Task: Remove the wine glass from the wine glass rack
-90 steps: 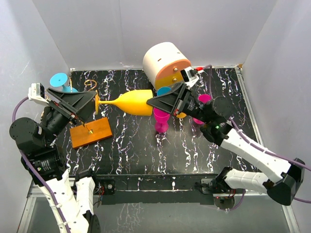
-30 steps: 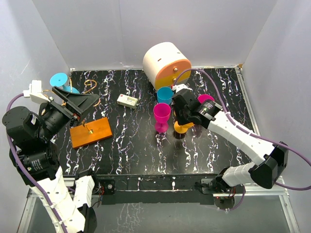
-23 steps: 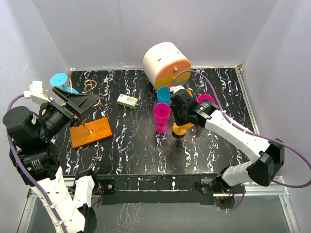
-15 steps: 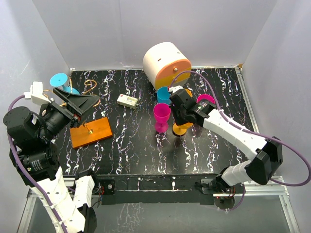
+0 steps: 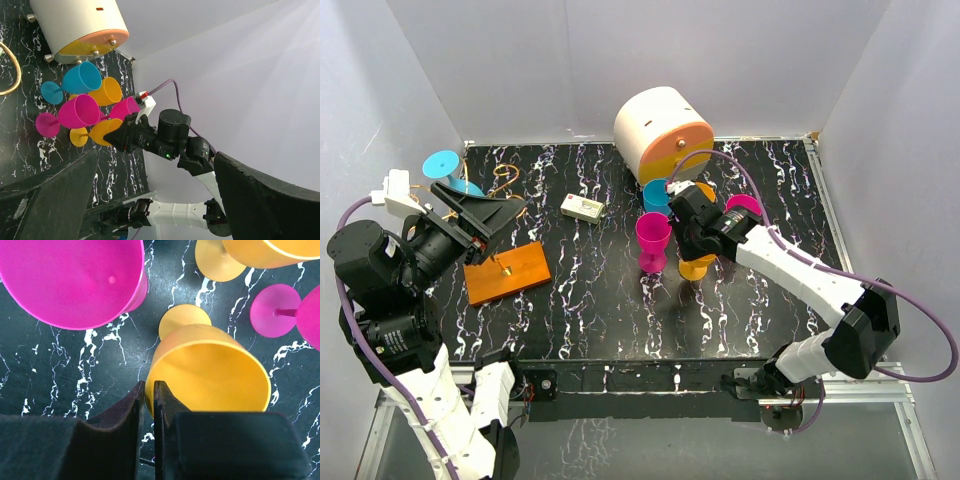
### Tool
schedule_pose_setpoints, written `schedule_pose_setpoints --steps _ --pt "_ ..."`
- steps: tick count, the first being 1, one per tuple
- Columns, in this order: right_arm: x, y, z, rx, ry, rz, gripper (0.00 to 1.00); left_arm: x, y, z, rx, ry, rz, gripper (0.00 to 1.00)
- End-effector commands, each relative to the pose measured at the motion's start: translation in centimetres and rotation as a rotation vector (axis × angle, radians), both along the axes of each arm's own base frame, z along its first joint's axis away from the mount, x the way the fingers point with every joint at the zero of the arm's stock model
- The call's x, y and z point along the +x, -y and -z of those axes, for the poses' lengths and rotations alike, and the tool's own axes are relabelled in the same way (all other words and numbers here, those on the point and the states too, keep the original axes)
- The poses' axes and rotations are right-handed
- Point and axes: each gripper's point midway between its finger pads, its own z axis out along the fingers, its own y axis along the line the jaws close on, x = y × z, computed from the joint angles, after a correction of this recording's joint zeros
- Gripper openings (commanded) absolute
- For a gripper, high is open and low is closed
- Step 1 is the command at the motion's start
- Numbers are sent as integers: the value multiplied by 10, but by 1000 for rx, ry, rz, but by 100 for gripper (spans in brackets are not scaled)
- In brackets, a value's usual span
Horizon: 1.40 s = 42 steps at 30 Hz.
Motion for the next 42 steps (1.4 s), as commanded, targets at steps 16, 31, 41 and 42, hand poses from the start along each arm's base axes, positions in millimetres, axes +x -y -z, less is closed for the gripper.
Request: schedule_pose_setpoints --steps 16,31,41,42 --pt "-6 5 -162 291 384 -69 71 5 -5 2 34 -31 -13 99" --pt "-105 11 -188 641 532 -308 91 44 -103 -2 511 -167 -387 99" --pt "-101 38 -208 708 699 -192 98 71 -172 9 615 -337 -654 99" --pt "-101 39 -209 710 711 -188 98 75 -176 11 622 -358 -665 99"
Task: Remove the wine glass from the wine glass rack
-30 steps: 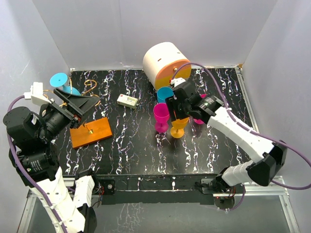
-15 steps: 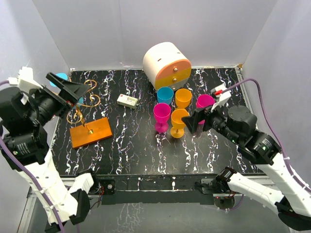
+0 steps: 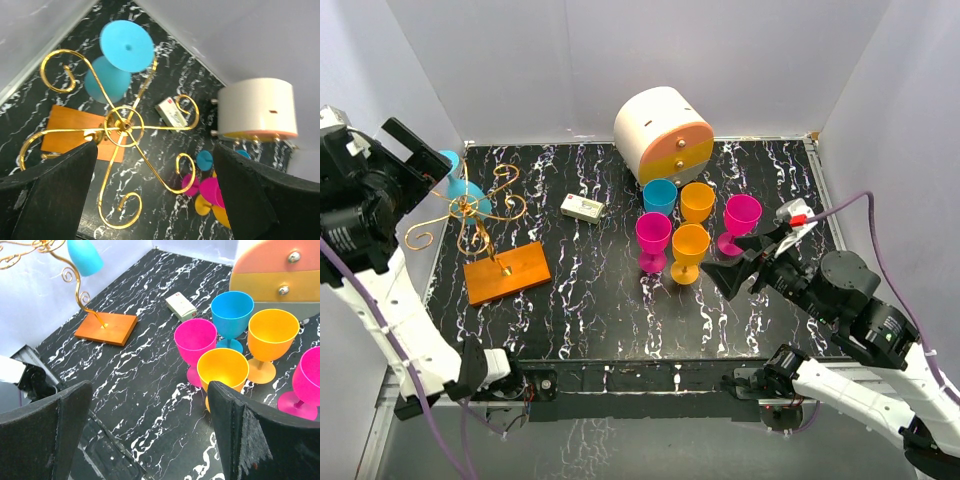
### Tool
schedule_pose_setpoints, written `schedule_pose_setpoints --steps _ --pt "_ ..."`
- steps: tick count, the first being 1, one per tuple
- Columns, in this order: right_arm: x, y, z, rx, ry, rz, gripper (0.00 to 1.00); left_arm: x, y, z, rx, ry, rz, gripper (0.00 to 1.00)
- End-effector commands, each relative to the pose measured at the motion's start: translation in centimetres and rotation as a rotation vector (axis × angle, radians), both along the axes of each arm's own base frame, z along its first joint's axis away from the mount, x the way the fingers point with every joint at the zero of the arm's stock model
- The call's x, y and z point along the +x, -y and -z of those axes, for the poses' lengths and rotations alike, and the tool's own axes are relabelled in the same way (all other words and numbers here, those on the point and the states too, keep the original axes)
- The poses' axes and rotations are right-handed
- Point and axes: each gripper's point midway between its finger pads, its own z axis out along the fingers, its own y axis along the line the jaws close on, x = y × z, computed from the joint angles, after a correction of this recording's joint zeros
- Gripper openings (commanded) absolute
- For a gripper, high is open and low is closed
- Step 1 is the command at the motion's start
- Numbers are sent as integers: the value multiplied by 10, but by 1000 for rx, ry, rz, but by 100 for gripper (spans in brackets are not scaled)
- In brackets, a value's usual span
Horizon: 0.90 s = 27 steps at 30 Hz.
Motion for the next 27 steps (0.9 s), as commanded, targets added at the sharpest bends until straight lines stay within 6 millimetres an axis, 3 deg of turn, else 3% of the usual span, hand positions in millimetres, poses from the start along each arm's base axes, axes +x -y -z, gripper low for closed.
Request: schedule_pose_setpoints --steps 1,9,15,19,27 --pt "7 9 -26 95 96 64 98 3 -34 10 72 -89 -141 98" --pt "8 11 -22 34 125 60 98 52 -58 50 38 -132 -193 99" --pt "8 14 -18 14 123 71 98 75 -73 36 125 -73 -189 97" --pt "10 12 -12 1 113 71 98 78 -78 30 149 -58 -196 98" --pt "12 9 -8 -10 104 67 98 86 -61 40 -76 -34 -243 90"
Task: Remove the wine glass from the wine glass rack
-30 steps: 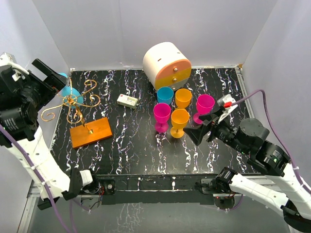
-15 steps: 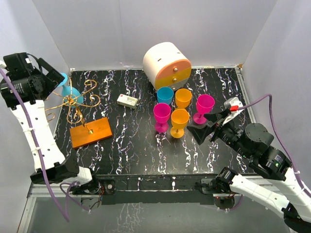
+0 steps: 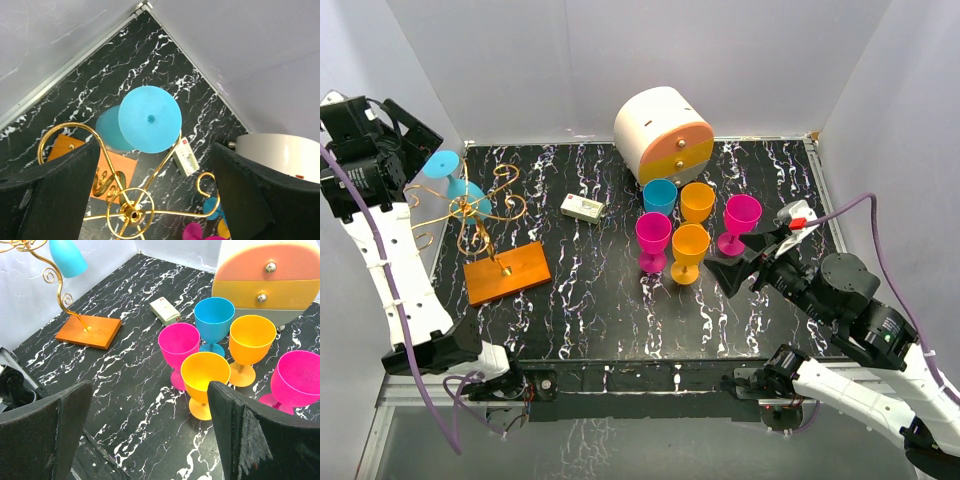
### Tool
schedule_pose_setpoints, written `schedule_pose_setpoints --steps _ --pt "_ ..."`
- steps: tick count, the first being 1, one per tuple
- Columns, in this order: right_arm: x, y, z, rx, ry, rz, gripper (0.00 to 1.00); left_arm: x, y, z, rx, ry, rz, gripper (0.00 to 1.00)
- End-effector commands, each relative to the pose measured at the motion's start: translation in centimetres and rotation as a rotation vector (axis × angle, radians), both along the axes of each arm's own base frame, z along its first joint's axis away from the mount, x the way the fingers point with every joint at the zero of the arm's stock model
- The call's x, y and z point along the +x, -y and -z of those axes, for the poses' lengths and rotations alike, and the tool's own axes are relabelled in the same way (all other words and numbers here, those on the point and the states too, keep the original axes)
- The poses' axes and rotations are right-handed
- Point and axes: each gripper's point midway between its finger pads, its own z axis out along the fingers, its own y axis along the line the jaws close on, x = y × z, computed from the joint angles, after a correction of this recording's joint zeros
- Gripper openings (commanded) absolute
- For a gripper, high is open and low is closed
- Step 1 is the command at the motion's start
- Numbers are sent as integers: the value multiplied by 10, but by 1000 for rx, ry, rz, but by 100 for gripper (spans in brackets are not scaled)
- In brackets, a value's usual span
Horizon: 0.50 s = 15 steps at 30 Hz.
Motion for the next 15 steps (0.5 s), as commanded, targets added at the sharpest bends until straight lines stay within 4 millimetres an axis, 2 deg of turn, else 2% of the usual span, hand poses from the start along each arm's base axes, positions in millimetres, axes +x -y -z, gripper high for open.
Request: schedule_pose_setpoints --steps 1,4,10,12,15 --pt "5 -3 -10 20 34 8 98 -3 9 -5 -139 62 -76 89" --pt "4 -2 -11 29 31 9 98 -5 15 3 -239 64 -129 87" --pt "3 -2 -13 48 24 11 98 -3 17 21 -396 86 -246 75" --pt "2 0 -14 53 25 15 98 -5 18 18 -420 129 -266 72" --pt "2 1 -15 56 26 22 98 2 19 26 -461 138 -280 67"
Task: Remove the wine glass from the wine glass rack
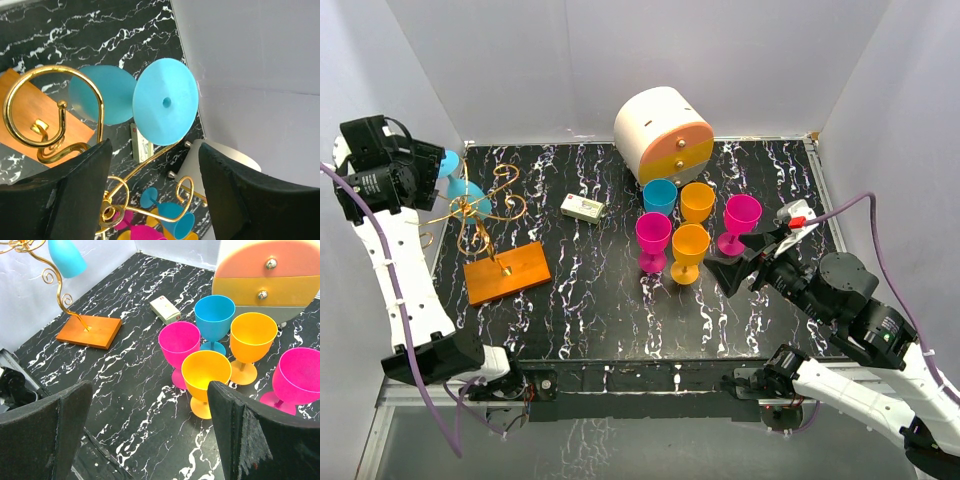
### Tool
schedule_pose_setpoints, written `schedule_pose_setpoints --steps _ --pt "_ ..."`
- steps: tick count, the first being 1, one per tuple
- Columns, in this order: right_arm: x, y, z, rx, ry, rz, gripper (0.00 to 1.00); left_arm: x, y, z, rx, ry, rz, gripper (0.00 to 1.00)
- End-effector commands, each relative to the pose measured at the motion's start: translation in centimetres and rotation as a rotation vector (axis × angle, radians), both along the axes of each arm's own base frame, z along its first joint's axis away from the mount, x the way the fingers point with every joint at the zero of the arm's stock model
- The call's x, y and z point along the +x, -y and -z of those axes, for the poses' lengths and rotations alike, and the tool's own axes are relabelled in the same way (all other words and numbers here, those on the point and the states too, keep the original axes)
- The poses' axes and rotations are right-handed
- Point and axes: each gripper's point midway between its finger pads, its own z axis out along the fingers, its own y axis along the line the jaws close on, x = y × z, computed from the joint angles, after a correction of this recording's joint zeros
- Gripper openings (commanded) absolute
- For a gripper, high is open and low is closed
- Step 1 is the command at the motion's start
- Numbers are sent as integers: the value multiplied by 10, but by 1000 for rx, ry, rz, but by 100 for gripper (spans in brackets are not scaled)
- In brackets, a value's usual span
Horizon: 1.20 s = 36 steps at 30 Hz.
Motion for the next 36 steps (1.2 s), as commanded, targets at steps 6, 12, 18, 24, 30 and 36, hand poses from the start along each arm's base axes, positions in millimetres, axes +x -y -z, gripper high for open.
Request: schedule_pose_setpoints --steps 6,12,18,24,30,36 --pt "2 5 -20 61 45 31 98 6 2 -6 -98 105 -85 60" --pt "3 5 -20 60 47 35 98 4 -1 1 -111 104 -123 58" --pt "5 5 -20 57 51 42 98 9 -2 7 -129 113 -137 53" --pt "6 5 -21 57 52 47 98 9 -7 13 -137 141 -173 47" --pt "7 5 -21 56 53 47 98 12 -8 12 -146 163 -184 43" --pt "7 3 -21 55 52 44 98 12 -10 14 -144 169 -191 40"
